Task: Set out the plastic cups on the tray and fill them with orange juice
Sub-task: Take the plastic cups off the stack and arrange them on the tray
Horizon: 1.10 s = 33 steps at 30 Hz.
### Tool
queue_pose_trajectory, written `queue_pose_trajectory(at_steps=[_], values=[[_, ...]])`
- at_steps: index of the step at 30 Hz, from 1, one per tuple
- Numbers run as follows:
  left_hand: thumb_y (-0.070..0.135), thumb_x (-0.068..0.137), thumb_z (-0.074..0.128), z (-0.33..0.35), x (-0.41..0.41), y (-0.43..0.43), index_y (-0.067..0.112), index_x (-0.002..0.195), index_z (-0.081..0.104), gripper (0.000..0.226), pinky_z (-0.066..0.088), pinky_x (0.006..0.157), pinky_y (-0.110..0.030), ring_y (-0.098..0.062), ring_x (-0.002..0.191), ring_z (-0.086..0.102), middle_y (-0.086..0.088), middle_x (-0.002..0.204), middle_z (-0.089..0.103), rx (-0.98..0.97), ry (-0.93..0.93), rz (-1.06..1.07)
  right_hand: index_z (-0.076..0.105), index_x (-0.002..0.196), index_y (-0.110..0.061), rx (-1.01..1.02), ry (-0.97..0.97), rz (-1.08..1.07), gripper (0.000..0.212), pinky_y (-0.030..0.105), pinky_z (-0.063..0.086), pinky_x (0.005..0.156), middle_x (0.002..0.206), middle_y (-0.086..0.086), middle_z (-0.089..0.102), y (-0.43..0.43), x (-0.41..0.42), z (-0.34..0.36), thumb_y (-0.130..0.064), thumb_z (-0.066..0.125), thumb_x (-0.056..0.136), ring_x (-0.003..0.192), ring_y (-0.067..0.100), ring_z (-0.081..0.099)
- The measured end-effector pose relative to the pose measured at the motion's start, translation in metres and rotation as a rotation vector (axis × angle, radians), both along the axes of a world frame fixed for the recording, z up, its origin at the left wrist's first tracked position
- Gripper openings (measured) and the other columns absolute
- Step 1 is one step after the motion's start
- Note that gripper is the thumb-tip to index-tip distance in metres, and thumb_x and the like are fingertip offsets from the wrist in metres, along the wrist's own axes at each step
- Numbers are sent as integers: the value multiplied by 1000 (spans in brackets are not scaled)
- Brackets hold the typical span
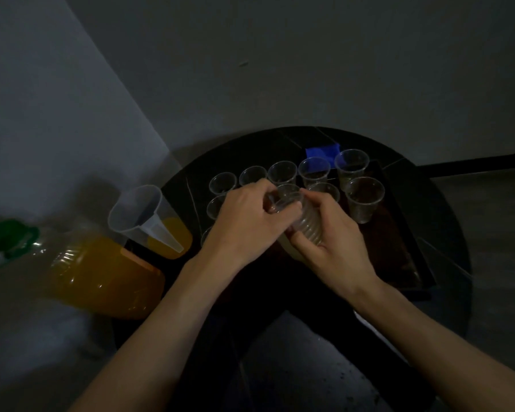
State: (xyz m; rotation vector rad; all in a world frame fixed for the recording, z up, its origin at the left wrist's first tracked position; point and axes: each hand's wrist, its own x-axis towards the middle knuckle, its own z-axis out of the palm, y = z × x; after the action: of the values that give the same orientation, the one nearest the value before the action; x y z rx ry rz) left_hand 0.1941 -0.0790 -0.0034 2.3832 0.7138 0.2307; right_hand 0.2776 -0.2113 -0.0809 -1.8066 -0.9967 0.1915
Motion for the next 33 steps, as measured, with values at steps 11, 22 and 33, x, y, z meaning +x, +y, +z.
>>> queue_pose_trajectory(at_steps=[11, 22, 33], values=[[46, 99, 55, 39, -3, 22, 27, 83, 65, 27, 36, 52, -6, 12, 60, 54, 14, 71, 54, 90, -153, 147, 41, 139, -31, 5, -39, -57, 63, 14, 44, 81, 122, -21, 50, -4, 5, 5, -60, 58, 86, 100, -7, 52], [44, 90, 68, 30, -38, 58, 25, 109, 63, 28, 45, 73, -21, -7, 92, 56, 0, 116, 56, 226, -206, 318, 43, 137, -26, 144, 167, -223, 53, 27, 52, 91, 123, -16, 50, -14, 39, 14, -48, 57, 90, 108, -3, 55], [59, 71, 73, -66, -36, 29, 29, 130, 55, 68, 47, 99, -41, -13, 111, 47, 6, 123, 53, 400, 43, 150, 44, 137, -24, 172, 165, -195, 67, 10, 49, 78, 111, -24, 51, -14, 38, 11, -62, 49, 82, 102, -14, 55]])
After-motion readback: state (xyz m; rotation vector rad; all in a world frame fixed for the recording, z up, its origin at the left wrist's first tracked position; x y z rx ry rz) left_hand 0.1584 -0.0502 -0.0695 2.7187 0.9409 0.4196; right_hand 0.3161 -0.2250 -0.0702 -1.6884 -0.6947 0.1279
